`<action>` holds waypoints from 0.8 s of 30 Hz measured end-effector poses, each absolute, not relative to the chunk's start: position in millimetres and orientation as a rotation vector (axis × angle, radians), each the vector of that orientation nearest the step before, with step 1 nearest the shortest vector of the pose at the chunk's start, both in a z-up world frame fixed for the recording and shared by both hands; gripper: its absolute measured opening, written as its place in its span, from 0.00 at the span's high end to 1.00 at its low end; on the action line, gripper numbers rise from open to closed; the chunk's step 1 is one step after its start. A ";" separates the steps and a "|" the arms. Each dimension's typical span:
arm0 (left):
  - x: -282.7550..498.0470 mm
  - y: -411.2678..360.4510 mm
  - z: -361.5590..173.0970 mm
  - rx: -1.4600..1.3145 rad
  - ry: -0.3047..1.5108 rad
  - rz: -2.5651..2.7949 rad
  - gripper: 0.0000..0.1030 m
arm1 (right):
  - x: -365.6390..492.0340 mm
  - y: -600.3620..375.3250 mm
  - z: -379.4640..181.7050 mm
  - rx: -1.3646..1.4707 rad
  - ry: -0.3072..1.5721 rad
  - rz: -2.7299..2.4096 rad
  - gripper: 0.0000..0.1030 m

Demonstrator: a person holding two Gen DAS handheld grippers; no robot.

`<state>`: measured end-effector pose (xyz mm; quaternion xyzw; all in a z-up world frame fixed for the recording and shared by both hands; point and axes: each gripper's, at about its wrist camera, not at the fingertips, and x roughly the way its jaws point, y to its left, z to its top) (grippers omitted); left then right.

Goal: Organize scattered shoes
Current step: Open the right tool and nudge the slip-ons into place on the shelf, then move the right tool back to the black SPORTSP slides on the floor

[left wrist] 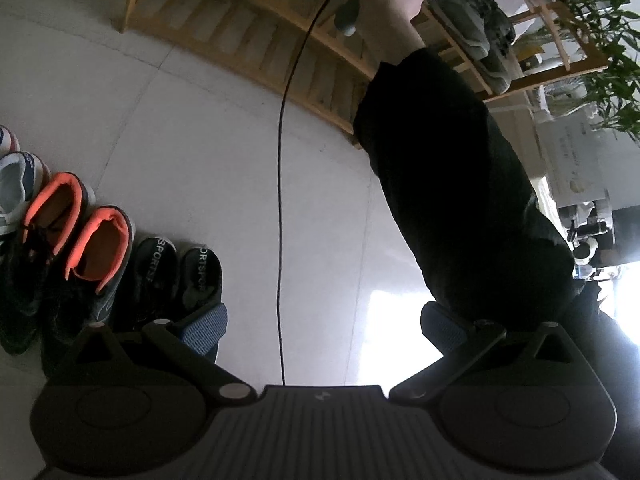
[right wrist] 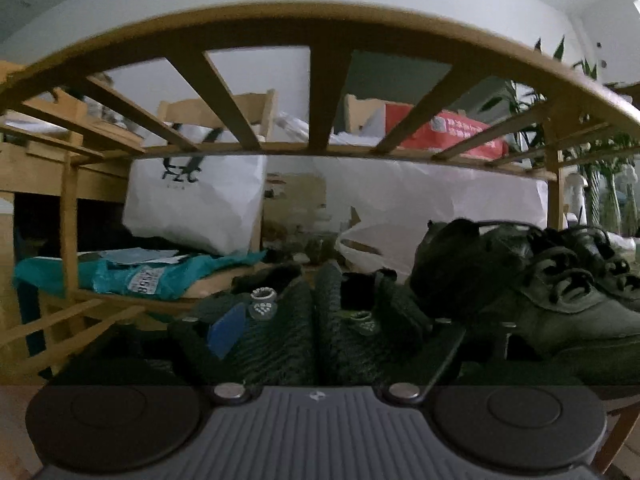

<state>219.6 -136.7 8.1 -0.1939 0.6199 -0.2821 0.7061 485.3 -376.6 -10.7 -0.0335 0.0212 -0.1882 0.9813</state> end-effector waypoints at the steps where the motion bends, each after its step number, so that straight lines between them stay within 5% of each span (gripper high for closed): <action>1: 219.5 -136.0 10.2 -0.427 1.364 -0.628 0.00 | 478.7 -374.1 -8.7 -0.075 0.032 -0.368 0.07; 4: 219.1 -133.7 18.0 -0.405 1.312 -0.623 0.00 | 457.1 -362.9 0.3 -0.111 0.007 -0.339 0.00; 24: 207.2 -19.3 60.9 -0.380 0.901 -0.365 0.00 | 240.3 -252.9 56.2 -0.274 0.284 -0.204 0.00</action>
